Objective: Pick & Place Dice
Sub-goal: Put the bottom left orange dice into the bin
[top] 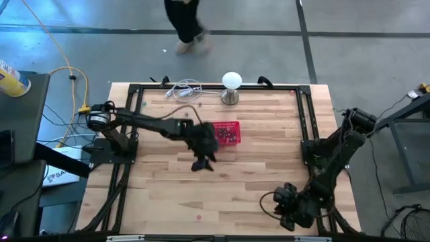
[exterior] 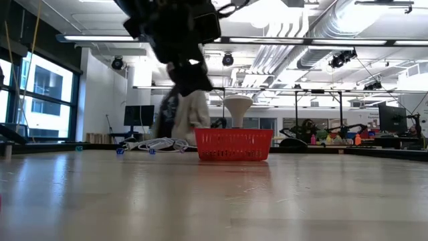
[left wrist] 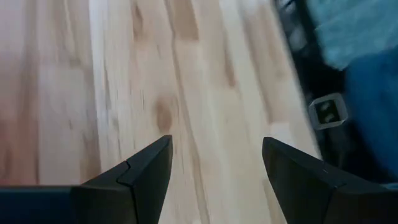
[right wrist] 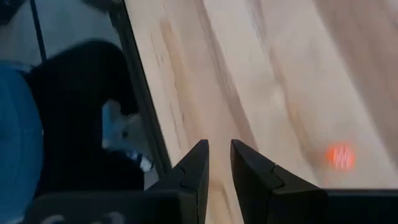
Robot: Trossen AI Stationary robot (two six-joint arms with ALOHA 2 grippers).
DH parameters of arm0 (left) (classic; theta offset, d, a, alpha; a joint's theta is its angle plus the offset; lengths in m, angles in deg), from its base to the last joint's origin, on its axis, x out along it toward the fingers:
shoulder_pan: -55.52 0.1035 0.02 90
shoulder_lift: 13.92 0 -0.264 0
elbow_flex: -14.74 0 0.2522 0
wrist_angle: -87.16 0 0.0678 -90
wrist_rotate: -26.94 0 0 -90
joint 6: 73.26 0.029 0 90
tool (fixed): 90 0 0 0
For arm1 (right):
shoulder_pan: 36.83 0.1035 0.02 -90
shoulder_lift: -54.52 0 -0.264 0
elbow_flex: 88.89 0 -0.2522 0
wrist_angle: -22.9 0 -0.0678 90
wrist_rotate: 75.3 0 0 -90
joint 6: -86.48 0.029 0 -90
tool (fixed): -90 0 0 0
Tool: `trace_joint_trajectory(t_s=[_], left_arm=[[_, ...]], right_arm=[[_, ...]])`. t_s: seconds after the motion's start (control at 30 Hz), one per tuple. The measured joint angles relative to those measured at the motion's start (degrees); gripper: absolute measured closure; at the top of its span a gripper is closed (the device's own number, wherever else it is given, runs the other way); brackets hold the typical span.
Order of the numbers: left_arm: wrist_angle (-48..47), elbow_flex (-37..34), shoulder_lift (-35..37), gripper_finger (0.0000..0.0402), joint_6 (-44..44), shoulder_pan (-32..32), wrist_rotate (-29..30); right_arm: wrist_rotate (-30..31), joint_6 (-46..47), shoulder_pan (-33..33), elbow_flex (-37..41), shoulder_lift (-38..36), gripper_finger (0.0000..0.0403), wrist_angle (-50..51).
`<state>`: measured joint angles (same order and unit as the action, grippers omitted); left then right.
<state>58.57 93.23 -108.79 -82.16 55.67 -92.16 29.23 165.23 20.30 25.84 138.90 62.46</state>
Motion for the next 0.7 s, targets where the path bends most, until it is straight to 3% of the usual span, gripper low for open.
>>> trace_joint_trajectory(t_s=[0.17, 0.37, 0.5, 0.7], left_arm=[[-4.59, 0.0, 0.0, 0.016, -4.76, -7.47, 11.56], [-4.91, 0.0, 0.35, 0.016, -9.39, -17.22, 27.03], [-4.7, 0.0, 0.42, 0.016, -10.99, -20.98, 28.4], [-4.15, 0.0, 0.42, 0.016, -14.09, -23.07, 27.05]], right_arm=[[-0.89, 7.31, 4.19, 0.0, 0.02, 0.0346, 4.26], [6.68, 12.73, 7.69, 0.0, 0.89, 0.0346, 10.19], [6.59, 16.74, 7.65, 0.0, 3.02, 0.033, 12.63], [3.42, 18.69, 5.15, 0.0, 6.3, 0.0264, 13.09]])
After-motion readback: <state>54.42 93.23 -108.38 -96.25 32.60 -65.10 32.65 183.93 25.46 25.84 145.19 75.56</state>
